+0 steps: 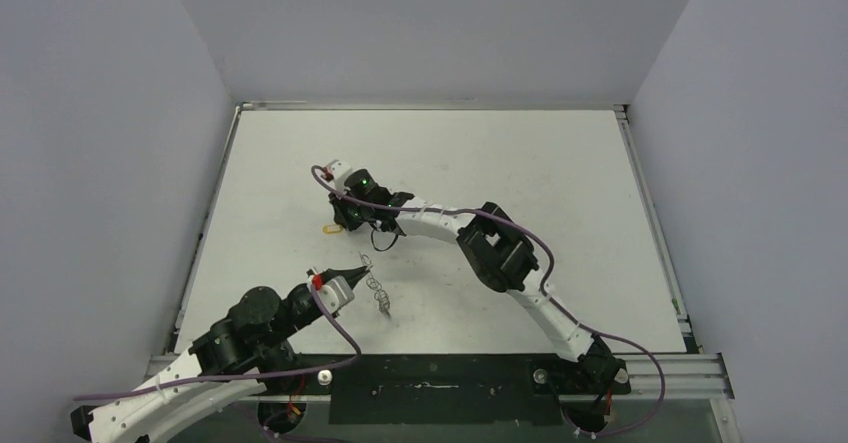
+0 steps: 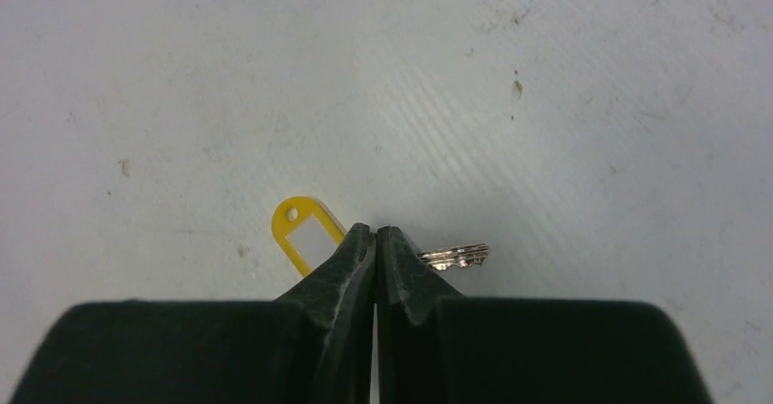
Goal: Put the keys on the keyring
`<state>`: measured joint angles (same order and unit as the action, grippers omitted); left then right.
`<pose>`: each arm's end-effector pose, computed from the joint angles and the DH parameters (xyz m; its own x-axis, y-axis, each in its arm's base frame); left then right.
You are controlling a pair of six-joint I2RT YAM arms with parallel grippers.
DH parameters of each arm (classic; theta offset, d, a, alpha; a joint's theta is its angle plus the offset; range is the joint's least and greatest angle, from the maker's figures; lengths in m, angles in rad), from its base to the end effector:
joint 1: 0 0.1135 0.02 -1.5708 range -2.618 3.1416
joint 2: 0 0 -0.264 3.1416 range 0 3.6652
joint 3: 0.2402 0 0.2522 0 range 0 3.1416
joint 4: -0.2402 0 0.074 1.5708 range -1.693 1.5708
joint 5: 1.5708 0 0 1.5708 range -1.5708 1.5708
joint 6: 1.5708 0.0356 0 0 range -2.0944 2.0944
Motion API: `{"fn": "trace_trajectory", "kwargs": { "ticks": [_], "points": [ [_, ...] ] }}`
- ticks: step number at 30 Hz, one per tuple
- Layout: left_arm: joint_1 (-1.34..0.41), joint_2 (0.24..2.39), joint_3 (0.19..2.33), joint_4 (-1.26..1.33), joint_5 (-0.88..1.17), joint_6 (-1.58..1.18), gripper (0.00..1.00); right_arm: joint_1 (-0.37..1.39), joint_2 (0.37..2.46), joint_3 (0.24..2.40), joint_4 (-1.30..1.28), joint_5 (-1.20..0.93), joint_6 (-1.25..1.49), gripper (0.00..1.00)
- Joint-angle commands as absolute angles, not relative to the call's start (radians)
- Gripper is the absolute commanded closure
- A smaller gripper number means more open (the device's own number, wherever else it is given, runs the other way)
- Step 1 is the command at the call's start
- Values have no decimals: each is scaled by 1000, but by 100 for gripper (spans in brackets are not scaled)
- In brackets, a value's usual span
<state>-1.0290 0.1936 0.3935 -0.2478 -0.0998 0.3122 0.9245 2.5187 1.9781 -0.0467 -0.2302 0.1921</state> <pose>0.0538 -0.0825 0.2665 0.2226 0.2228 -0.9491 0.7701 0.5568 0.3114 0.3342 0.4566 0.1327 -0.4978 -0.3512 -0.7930 -0.8115 0.5112 0.2830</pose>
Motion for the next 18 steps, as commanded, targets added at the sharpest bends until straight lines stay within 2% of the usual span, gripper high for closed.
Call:
{"fn": "trace_trajectory", "kwargs": {
  "ticks": [1,8,14,18],
  "points": [
    [-1034,192,431,-206,-93,289,100,915,2380,1761,-84,-180,188,100],
    [-1034,220,424,-198,-72,291,100,834,2130,1334,-21,-161,245,100],
    [-1035,273,396,-149,-48,289,100,758,1887,1042,-114,-81,288,100],
    [-1034,314,378,-110,-40,301,100,746,1760,938,-210,-10,300,100]
  ]
}}
